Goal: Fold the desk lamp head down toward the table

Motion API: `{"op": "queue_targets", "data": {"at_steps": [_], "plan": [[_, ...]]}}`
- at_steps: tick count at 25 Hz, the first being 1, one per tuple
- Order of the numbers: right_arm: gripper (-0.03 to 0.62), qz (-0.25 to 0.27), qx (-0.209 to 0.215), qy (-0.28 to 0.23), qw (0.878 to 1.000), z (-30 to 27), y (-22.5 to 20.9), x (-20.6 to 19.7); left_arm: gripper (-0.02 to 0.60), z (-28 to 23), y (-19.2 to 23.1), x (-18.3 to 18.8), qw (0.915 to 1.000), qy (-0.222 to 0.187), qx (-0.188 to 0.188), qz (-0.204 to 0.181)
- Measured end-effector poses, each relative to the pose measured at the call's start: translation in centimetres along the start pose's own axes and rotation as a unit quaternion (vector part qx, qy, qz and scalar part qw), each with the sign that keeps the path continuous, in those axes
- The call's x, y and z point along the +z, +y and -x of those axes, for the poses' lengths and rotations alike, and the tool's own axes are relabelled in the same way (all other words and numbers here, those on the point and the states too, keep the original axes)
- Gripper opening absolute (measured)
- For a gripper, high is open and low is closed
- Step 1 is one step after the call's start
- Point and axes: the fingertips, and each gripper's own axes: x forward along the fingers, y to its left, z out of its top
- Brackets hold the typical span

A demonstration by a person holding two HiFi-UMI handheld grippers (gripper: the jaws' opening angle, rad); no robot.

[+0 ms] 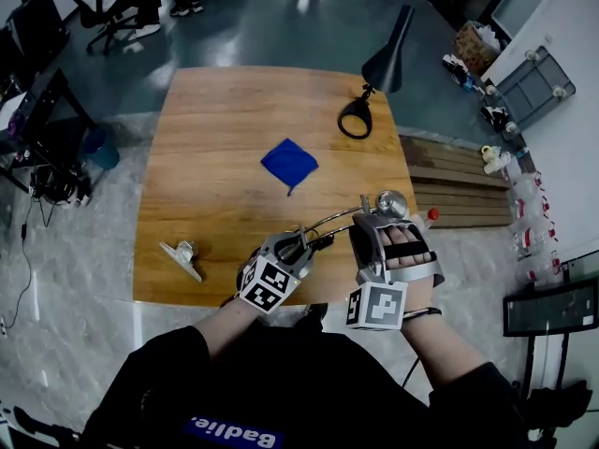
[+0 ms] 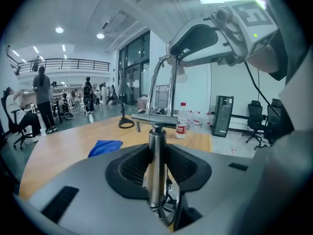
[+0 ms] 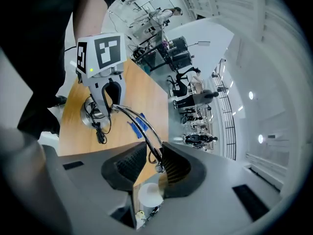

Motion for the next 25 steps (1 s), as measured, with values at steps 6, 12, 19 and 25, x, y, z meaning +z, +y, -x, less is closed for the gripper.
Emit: {"op": "queue_targets", "data": {"at_steps": [6, 12, 19, 25], "plan": [[0.100, -0.021, 0.006, -0.003, 1.000, -0.2, -0.2, 0.4, 0.123, 0.1, 0.4, 0.0, 1.0000, -0.003, 0.002, 0.006], [0.100, -0.037, 0.009, -0.007, 0.999, 0.1, -0.1, 0.8, 0.123, 0.3, 0.4, -0.3, 0.9999, -0.005, 0.006, 0.010], [0.100, -0.067, 0.028, 0.004, 0.997, 0.1, 0.2, 0.4, 0.121, 0.3, 0.3, -0.2, 0.9999, -0.008, 0.007, 0.011], [0.064, -0.108, 0.086, 0.037, 0.990, -2.1, 3.8, -2.8, 0.121, 0.5, 0.4, -0.5, 0.9997, -0.014, 0.007, 0.021]]}}
